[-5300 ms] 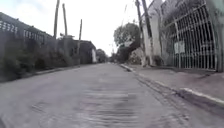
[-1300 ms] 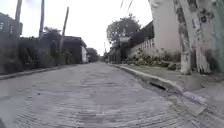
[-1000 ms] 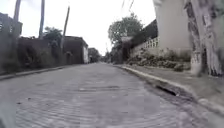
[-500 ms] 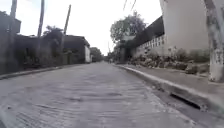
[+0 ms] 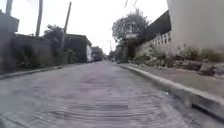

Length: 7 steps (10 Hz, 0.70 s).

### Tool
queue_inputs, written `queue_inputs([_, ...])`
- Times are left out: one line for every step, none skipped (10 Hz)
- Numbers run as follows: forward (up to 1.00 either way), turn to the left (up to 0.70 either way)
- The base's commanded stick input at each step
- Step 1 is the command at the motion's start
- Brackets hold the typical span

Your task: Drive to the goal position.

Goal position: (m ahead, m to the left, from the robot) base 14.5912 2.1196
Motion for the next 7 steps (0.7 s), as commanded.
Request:
queue_inputs([1.0, 0.0])
queue_inputs([1.0, 0.0])
queue_inputs([1.0, 0.0])
queue_inputs([1.0, 0.0])
queue_inputs([1.0, 0.0])
queue_inputs([1.0, 0.0])
queue_inputs([1.0, 0.0])
